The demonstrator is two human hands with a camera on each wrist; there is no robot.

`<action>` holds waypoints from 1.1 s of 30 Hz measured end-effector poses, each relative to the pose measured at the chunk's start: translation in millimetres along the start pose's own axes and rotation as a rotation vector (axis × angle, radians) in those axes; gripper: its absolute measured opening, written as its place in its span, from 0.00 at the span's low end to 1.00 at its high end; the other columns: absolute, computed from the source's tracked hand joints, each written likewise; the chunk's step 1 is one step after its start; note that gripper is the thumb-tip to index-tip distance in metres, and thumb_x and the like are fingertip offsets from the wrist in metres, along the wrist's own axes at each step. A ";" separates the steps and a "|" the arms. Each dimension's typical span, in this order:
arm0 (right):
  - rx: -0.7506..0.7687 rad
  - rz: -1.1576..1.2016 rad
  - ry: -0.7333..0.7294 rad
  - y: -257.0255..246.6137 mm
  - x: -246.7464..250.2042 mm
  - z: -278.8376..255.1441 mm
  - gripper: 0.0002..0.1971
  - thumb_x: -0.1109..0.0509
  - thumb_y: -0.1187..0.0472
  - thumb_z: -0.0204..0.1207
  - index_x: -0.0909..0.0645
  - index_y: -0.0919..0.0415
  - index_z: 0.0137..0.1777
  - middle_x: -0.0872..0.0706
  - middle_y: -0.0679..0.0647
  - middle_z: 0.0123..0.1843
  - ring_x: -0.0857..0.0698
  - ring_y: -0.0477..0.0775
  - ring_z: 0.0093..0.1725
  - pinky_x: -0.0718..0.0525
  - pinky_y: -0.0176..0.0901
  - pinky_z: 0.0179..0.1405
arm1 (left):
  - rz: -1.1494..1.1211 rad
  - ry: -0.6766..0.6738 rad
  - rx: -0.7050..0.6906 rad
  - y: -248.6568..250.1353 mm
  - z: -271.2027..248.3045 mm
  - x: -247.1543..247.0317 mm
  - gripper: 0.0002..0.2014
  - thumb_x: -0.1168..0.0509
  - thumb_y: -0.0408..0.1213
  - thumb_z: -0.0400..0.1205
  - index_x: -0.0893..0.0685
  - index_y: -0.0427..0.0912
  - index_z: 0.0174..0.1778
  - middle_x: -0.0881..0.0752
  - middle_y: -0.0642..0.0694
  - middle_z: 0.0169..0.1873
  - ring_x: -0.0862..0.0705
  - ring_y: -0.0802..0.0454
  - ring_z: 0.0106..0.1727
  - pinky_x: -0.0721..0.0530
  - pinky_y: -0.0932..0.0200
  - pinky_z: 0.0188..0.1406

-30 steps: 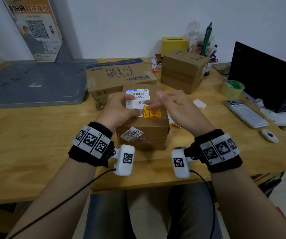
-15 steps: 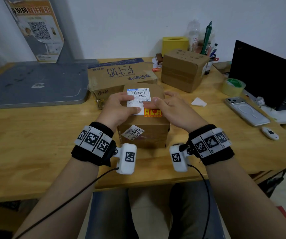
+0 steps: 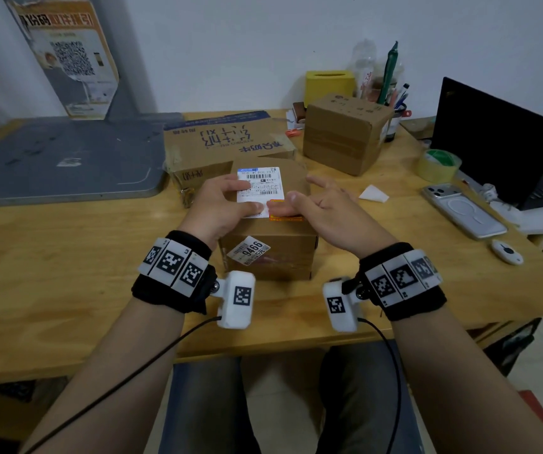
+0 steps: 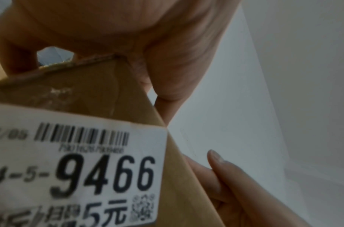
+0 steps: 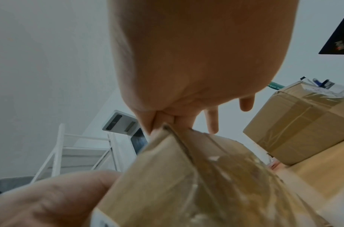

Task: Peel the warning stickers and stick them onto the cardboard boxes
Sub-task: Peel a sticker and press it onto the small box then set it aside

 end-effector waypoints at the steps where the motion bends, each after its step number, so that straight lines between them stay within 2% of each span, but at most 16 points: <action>1: -0.012 -0.007 0.015 2.1 2.2 1.9 0.20 0.48 0.40 0.91 0.12 0.28 0.62 0.20 0.35 0.78 0.42 0.42 0.87 0.56 0.57 0.84 | 0.003 -0.001 0.003 -0.3 -0.1 -0.1 0.24 0.20 0.30 0.74 0.14 0.42 0.66 0.24 0.53 0.76 0.23 0.52 0.71 0.21 0.53 0.71; 6: -0.009 0.023 0.056 13.0 2.4 7.8 0.18 0.46 0.39 0.89 0.13 0.28 0.62 0.21 0.41 0.81 0.44 0.45 0.88 0.51 0.58 0.87 | 0.031 0.004 0.014 0.0 -0.2 1.3 0.24 0.20 0.32 0.74 0.14 0.45 0.67 0.25 0.55 0.77 0.24 0.52 0.73 0.22 0.52 0.73; 9: 0.026 0.106 0.077 17.3 4.1 3.9 0.18 0.43 0.32 0.78 0.10 0.24 0.52 0.20 0.42 0.79 0.40 0.40 0.85 0.42 0.60 0.86 | 0.019 0.004 0.012 0.0 0.0 1.0 0.24 0.20 0.31 0.73 0.14 0.43 0.67 0.24 0.54 0.76 0.24 0.54 0.70 0.22 0.55 0.71; 11: 0.045 0.149 0.074 18.4 5.3 1.1 0.16 0.39 0.35 0.78 0.08 0.27 0.49 0.18 0.38 0.74 0.37 0.37 0.83 0.38 0.58 0.85 | 0.018 0.008 0.005 0.3 0.0 1.9 0.24 0.20 0.31 0.73 0.14 0.42 0.66 0.24 0.53 0.77 0.24 0.55 0.69 0.22 0.57 0.70; 15: 0.041 0.068 0.045 20.6 3.8 2.3 0.32 0.49 0.23 0.70 0.09 0.30 0.59 0.17 0.41 0.76 0.41 0.42 0.85 0.42 0.59 0.86 | 0.027 0.000 0.002 1.0 0.9 0.7 0.25 0.20 0.31 0.73 0.14 0.42 0.67 0.24 0.53 0.76 0.24 0.56 0.67 0.22 0.62 0.64; 17: 0.016 0.035 0.046 24.0 3.3 5.5 0.35 0.52 0.21 0.69 0.11 0.31 0.62 0.17 0.40 0.76 0.42 0.45 0.86 0.43 0.60 0.85 | 0.026 0.000 0.008 1.4 1.7 0.5 0.25 0.20 0.31 0.73 0.14 0.42 0.67 0.24 0.54 0.76 0.24 0.56 0.67 0.22 0.62 0.61; 19: 0.016 0.062 0.068 23.3 4.9 5.0 0.32 0.48 0.24 0.73 0.08 0.35 0.60 0.13 0.36 0.71 0.41 0.45 0.85 0.41 0.59 0.85 | 0.008 -0.003 0.017 0.5 2.7 -0.5 0.24 0.20 0.30 0.73 0.14 0.42 0.67 0.24 0.53 0.76 0.23 0.56 0.64 0.21 0.64 0.58; 20: 0.024 0.093 0.083 22.8 6.7 3.9 0.25 0.42 0.29 0.77 0.07 0.37 0.57 0.11 0.34 0.66 0.39 0.44 0.84 0.39 0.57 0.84 | 0.001 -0.004 0.018 0.2 3.2 -0.7 0.24 0.20 0.29 0.73 0.14 0.42 0.67 0.24 0.53 0.76 0.23 0.56 0.64 0.20 0.66 0.55; 22: 0.036 0.191 0.096 23.2 11.1 0.7 0.13 0.31 0.43 0.82 0.04 0.41 0.50 0.07 0.33 0.55 0.34 0.40 0.81 0.32 0.47 0.80 | -0.005 -0.003 0.015 0.2 3.0 -0.5 0.24 0.20 0.29 0.73 0.14 0.41 0.66 0.24 0.53 0.76 0.23 0.56 0.63 0.21 0.72 0.47; 23: 0.043 0.237 0.084 24.7 11.8 0.4 0.10 0.28 0.48 0.82 0.04 0.44 0.48 0.06 0.34 0.51 0.32 0.37 0.79 0.31 0.40 0.76 | -0.010 -0.002 0.013 0.1 3.3 -0.4 0.24 0.20 0.29 0.73 0.14 0.40 0.66 0.23 0.52 0.75 0.22 0.56 0.62 0.22 0.73 0.45; 25: 0.059 0.257 0.068 26.8 14.1 0.0 0.12 0.29 0.52 0.83 0.03 0.51 0.50 0.06 0.32 0.50 0.31 0.31 0.76 0.33 0.24 0.67 | -0.021 0.000 0.012 -0.6 3.6 -0.3 0.24 0.20 0.29 0.73 0.14 0.40 0.66 0.23 0.52 0.74 0.22 0.56 0.62 0.22 0.73 0.44; 27: 0.069 0.197 0.095 28.9 16.6 2.7 0.17 0.33 0.51 0.86 0.04 0.57 0.53 0.09 0.23 0.50 0.34 0.21 0.71 0.37 0.16 0.64 | -0.030 0.000 0.013 -0.8 2.9 -0.3 0.24 0.20 0.29 0.73 0.14 0.40 0.66 0.23 0.52 0.74 0.22 0.56 0.63 0.21 0.71 0.48; 28: 0.070 0.170 0.109 30.5 16.3 4.8 0.19 0.36 0.50 0.88 0.04 0.58 0.54 0.11 0.20 0.51 0.35 0.20 0.71 0.39 0.18 0.67 | -0.033 -0.001 0.012 -0.5 2.5 -0.4 0.24 0.21 0.28 0.74 0.14 0.40 0.66 0.23 0.53 0.74 0.22 0.55 0.63 0.20 0.69 0.52; 30: 0.063 0.143 0.132 33.5 15.6 6.0 0.21 0.39 0.46 0.88 0.04 0.54 0.55 0.10 0.24 0.57 0.33 0.32 0.75 0.37 0.27 0.71 | -0.033 0.000 0.010 -0.1 1.7 -0.4 0.23 0.21 0.29 0.74 0.14 0.40 0.66 0.23 0.53 0.74 0.22 0.55 0.64 0.20 0.65 0.56; 31: 0.054 0.140 0.143 34.2 16.2 4.5 0.22 0.38 0.44 0.86 0.04 0.54 0.54 0.09 0.28 0.58 0.32 0.36 0.76 0.35 0.28 0.69 | -0.031 0.000 0.009 0.3 1.5 -0.3 0.23 0.21 0.29 0.74 0.14 0.40 0.66 0.23 0.53 0.73 0.23 0.56 0.64 0.20 0.65 0.56; 33: 0.064 0.176 0.165 32.6 19.1 -1.6 0.19 0.34 0.48 0.85 0.04 0.56 0.52 0.06 0.36 0.54 0.25 0.33 0.68 0.29 0.24 0.59 | -0.024 0.002 0.001 1.1 0.8 -0.3 0.23 0.21 0.29 0.74 0.14 0.40 0.66 0.23 0.53 0.73 0.23 0.56 0.63 0.22 0.67 0.54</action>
Point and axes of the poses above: each hand's wrist, its own z-axis towards the middle knuckle, its own x-axis out of the back of the hand, y = z × x, the point moved 10 cm from there along z, towards the middle knuckle
